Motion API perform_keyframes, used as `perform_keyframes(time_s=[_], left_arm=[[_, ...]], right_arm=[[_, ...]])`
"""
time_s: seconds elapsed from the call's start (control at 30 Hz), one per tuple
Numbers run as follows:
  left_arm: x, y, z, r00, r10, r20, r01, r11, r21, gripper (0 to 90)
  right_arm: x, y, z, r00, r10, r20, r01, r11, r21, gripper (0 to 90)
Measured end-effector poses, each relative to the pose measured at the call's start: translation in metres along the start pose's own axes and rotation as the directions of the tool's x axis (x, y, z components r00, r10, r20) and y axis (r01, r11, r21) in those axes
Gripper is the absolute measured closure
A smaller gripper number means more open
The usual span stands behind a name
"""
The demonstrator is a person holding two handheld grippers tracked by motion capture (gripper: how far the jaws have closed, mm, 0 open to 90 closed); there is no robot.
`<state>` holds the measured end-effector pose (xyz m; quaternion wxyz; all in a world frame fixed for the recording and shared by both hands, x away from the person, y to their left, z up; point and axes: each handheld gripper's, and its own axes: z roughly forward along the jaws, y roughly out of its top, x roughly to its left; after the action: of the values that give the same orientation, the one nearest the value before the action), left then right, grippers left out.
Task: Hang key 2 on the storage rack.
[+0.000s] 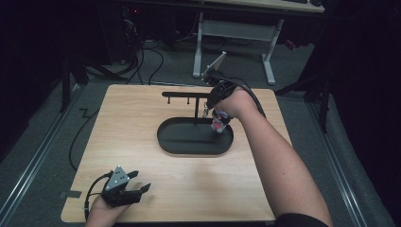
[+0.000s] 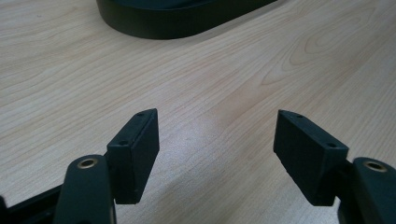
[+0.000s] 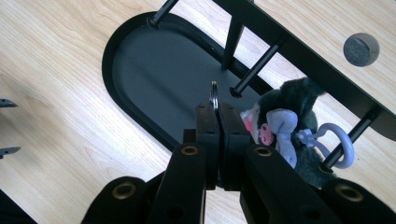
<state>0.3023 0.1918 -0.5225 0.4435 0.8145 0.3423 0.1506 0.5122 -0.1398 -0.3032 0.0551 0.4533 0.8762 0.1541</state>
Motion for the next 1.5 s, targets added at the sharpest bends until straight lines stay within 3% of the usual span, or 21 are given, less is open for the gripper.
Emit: perform_keyframes(time_s=[0.43,0.97,1.1,1.17,1.5], left_arm=[[0.0,0.0,0.001,1.0,0.001,0.0,-0.001,1.0,0.002,31.9],[-0.001,0.0,0.002,1.0,0.005,0.003,-0.005,1.0,0.007,31.9],[-0.001,0.0,0.002,1.0,0.006,0.005,-0.006,0.9999,0.009,31.9],[-0.001,0.0,0.002,1.0,0.005,0.008,-0.005,0.9999,0.011,31.9],[-0.002,-0.001,0.004,0.9999,0.011,0.01,-0.011,0.9997,0.023,31.9]], right_arm=[[-0.009,0.005,0.004,0.9997,0.022,0.005,-0.022,0.9998,-0.002,89.4],[-0.024,0.012,0.017,0.9949,0.101,0.009,-0.101,0.9946,-0.024,89.0],[-0.026,0.011,0.019,0.9949,0.101,0.001,-0.101,0.9945,-0.027,88.2],[-0.025,0.011,0.018,0.9944,0.105,0.011,-0.105,0.9939,-0.035,83.5],[-0.023,0.001,-0.001,0.9931,0.115,0.022,-0.113,0.9914,-0.066,79.5]])
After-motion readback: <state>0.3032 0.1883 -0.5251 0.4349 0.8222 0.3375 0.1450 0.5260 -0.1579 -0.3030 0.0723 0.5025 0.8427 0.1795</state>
